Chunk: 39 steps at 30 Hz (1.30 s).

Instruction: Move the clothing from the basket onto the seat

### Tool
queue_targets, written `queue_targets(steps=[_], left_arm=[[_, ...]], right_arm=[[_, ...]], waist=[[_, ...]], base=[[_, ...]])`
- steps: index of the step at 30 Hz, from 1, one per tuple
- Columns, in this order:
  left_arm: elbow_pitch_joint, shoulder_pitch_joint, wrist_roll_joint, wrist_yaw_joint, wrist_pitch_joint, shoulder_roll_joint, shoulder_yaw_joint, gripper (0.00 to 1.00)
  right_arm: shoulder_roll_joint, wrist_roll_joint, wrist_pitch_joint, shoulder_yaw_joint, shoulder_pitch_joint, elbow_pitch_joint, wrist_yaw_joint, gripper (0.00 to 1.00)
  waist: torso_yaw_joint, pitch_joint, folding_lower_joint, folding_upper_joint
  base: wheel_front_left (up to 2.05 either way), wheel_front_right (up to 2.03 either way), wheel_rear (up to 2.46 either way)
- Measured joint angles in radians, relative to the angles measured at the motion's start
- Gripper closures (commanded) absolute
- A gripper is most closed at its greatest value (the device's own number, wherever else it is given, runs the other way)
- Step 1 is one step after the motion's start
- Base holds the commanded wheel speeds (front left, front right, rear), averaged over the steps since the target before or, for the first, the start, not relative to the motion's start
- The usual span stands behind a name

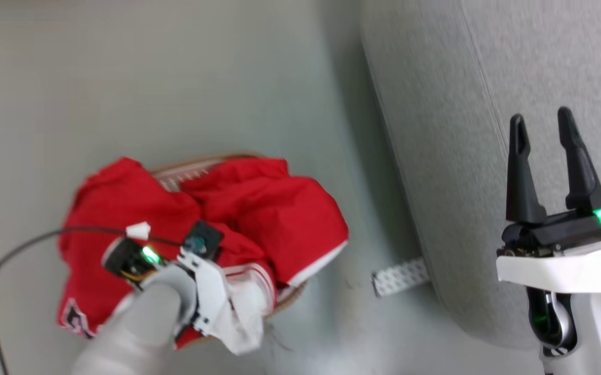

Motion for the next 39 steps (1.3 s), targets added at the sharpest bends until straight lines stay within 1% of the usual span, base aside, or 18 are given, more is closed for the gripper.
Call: queue_targets(steps=[4, 6, 7, 12, 17, 23, 29, 32, 39], left_arm=[[-0.008, 0.049, -0.049, 0.000, -0.049, -0.031, 0.021, 1.00], [-0.038, 0.075, -0.086, 0.000, -0.069, -0.042, 0.037, 1.00], [-0.081, 0.098, -0.105, 0.000, -0.074, -0.053, 0.044, 1.00], [-0.256, 0.178, -0.152, 0.000, -0.079, -0.064, 0.056, 1.00], [-0.416, 0.243, -0.160, 0.001, -0.079, -0.059, 0.081, 1.00], [-0.565, 0.288, -0.162, 0.001, -0.079, -0.053, 0.094, 1.00], [-0.675, 0.295, -0.172, 0.004, -0.079, -0.048, 0.114, 1.00], [-0.700, 0.292, -0.191, 0.005, -0.079, -0.048, 0.120, 1.00], [-0.810, 0.255, -0.233, 0.009, -0.053, -0.050, 0.150, 1.00]], right_arm=[[0.000, -0.028, 0.000, -0.011, 0.030, 0.015, 0.000, 0.00], [0.000, -0.048, 0.000, -0.016, 0.049, 0.021, 0.000, 0.00], [0.000, -0.057, 0.000, -0.022, 0.065, 0.026, 0.000, 0.00], [0.000, -0.068, 0.000, -0.030, 0.114, 0.033, 0.000, 0.00], [0.000, -0.076, 0.000, -0.024, 0.151, 0.047, 0.000, 0.00], [0.000, -0.077, 0.000, -0.021, 0.193, 0.058, 0.000, 0.00], [0.000, -0.071, 0.000, 0.012, 0.217, 0.062, 0.000, 0.00], [0.000, -0.071, 0.000, 0.024, 0.225, 0.063, 0.000, 0.00], [0.000, -0.063, 0.000, 0.068, 0.255, 0.072, 0.000, 0.00]], waist=[[0.044, -0.082, 0.0000, 0.0000], [0.066, -0.125, -0.0001, 0.0000], [0.088, -0.166, -0.0001, 0.0000], [0.147, -0.264, -0.0002, 0.0000], [0.207, -0.347, -0.0002, 0.0000], [0.264, -0.435, -0.0003, 0.0000], [0.303, -0.505, -0.0003, 0.0000], [0.311, -0.524, -0.0002, 0.0000], [0.329, -0.586, -0.0002, 0.0000]], base=[[0.00, 0.00, 0.00], [0.00, 0.00, 0.00], [0.00, 0.00, 0.00], [0.00, 0.00, 0.00], [0.00, 0.00, 0.00], [0.00, 0.00, 0.00], [0.00, 0.00, 0.00], [0.00, 0.00, 0.00], [0.00, 0.00, 0.00]])
